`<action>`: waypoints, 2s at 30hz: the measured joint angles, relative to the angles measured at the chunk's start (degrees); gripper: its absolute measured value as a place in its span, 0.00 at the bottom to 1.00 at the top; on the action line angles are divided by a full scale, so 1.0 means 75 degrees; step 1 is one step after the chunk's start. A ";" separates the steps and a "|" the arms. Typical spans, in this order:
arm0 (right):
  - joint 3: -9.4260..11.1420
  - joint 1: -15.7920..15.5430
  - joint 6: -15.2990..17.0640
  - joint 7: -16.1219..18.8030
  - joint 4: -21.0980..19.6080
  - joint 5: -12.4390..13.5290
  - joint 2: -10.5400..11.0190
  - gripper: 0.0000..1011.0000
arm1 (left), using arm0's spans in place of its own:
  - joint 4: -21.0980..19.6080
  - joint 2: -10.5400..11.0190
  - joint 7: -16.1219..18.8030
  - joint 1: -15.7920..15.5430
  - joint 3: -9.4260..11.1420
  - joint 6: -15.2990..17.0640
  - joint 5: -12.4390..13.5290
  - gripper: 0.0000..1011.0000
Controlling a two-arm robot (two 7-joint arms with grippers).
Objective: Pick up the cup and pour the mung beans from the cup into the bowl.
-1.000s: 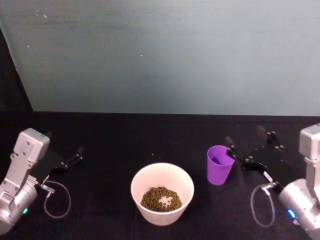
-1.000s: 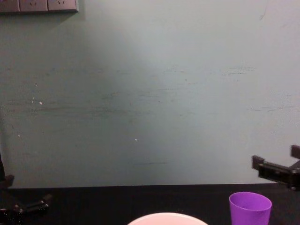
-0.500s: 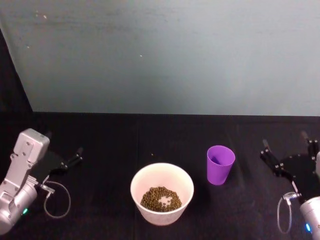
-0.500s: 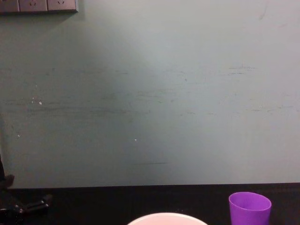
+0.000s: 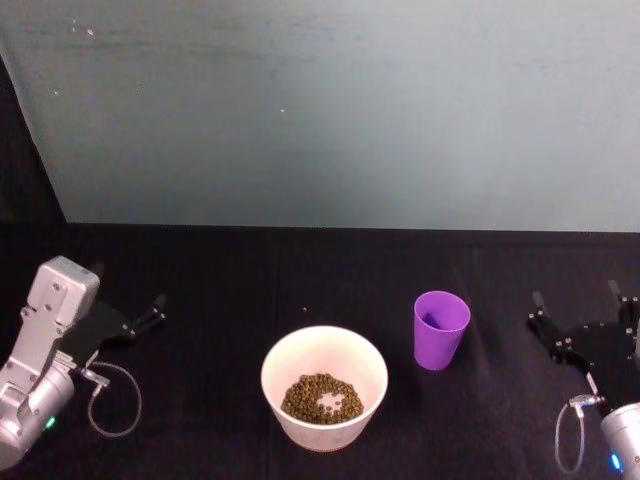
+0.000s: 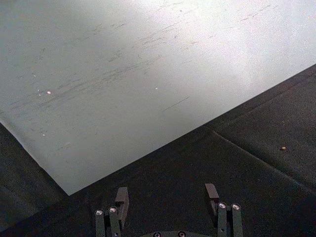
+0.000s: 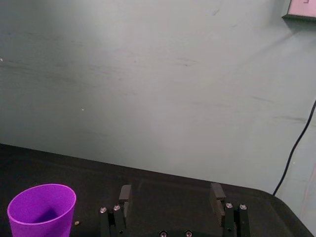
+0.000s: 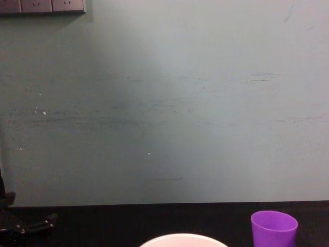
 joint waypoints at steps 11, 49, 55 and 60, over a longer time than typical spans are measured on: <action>0.0025 0.0024 -0.0016 0.0117 0.0055 0.0054 -0.0018 0.99 | -0.0001 0.0000 0.0001 0.0000 0.0000 0.0000 0.0000 0.99; 0.0000 0.0013 -0.0005 0.0063 0.0021 0.0041 -0.0004 0.99 | 0.0000 0.0000 0.0001 0.0000 0.0000 0.0000 0.0000 0.99; 0.0000 0.0013 -0.0005 0.0063 0.0021 0.0041 -0.0004 0.99 | 0.0000 0.0000 0.0000 0.0000 0.0000 0.0000 0.0000 0.99; 0.0000 0.0013 -0.0005 0.0062 0.0021 0.0041 -0.0004 0.99 | 0.0000 0.0000 0.0000 0.0000 0.0000 0.0000 0.0000 0.99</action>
